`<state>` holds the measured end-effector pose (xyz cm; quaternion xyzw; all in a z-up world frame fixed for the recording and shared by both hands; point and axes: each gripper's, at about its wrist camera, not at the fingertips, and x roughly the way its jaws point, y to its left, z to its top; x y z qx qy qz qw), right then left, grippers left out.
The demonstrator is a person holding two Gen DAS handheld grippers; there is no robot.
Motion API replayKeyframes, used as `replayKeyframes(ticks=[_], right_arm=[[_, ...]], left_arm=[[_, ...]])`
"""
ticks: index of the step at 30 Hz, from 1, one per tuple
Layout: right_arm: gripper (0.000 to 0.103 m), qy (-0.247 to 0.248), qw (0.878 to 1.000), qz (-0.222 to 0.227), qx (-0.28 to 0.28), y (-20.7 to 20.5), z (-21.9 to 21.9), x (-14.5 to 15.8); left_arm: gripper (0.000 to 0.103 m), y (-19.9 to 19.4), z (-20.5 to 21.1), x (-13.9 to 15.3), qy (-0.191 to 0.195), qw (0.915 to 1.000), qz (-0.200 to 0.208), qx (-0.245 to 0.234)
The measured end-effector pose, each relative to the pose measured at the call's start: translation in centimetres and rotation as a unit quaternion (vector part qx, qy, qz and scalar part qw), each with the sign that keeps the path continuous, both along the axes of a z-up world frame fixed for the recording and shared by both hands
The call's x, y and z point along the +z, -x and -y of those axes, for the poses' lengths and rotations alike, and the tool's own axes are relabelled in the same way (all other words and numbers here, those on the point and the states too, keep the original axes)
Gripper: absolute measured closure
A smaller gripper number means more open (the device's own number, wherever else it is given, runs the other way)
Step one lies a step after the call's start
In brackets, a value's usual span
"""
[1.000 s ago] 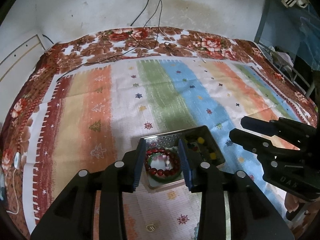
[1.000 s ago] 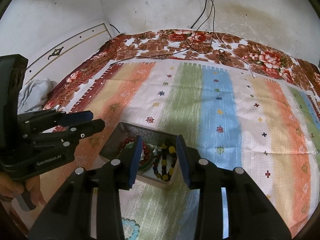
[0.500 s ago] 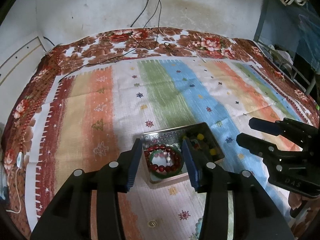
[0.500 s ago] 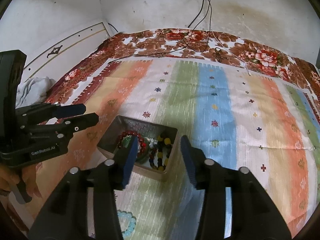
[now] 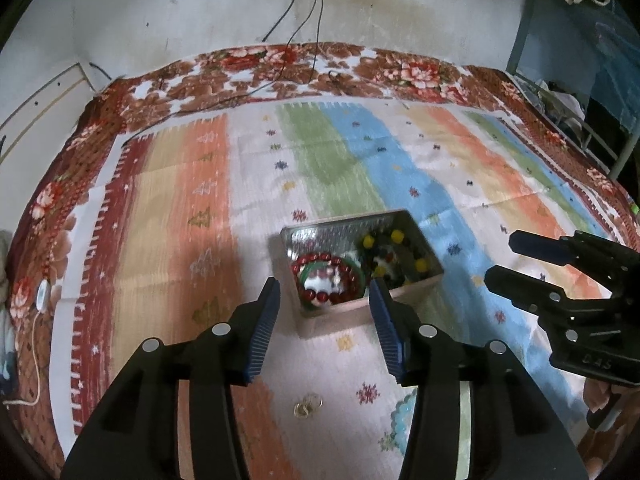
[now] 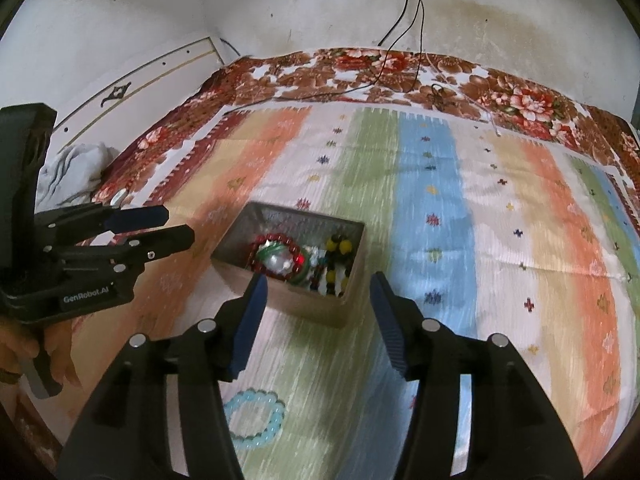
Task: Organize jewelry
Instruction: 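Withdraw both open tools toward the gold rings and light blue bracelet, then lower the left tool to the gold rings while the right tool lowers to the light blue bracelet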
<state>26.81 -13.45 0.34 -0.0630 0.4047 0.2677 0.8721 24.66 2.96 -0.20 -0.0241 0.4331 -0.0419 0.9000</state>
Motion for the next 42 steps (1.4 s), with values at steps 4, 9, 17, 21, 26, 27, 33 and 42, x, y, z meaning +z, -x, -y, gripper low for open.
replayKeyframes(ticks=[4,9,17,21,26,27,33,42], right_arm=[[0.047,0.003,1.0,-0.002,0.009,1.5,-0.5,-0.2],[0.046,0.011,1.0,-0.017,0.012,3.2,-0.4,-1.3],[0.046,0.03,0.998,-0.048,0.02,5.1,-0.7,-3.5],[0.046,0.042,0.996,-0.068,0.024,5.6,-1.1,-5.0],[0.046,0.063,0.993,-0.09,0.034,6.1,-1.4,-6.8],[0.046,0.065,0.993,-0.093,0.035,6.2,-1.4,-7.0],[0.046,0.081,0.99,-0.106,0.047,6.3,-1.9,-8.0],[0.046,0.102,0.984,-0.132,0.061,6.5,-2.5,-9.8]], left_arm=[[0.056,0.8,0.0,-0.9,-0.002,0.9998,-0.022,-0.001],[0.054,1.9,-0.1,-1.9,-0.003,0.9991,-0.042,-0.002],[0.054,3.2,0.1,-4.1,-0.011,0.9963,-0.086,-0.005],[0.054,3.4,-0.2,-4.9,-0.011,0.9946,-0.103,-0.001],[0.054,3.4,-0.3,-6.0,-0.014,0.9919,-0.126,-0.001],[0.054,3.4,-0.2,-6.2,-0.016,0.9915,-0.129,-0.004],[0.054,3.2,-0.1,-7.3,-0.02,0.9882,-0.152,-0.009],[0.054,3.0,-0.1,-9.2,-0.01,0.9829,-0.184,-0.008]])
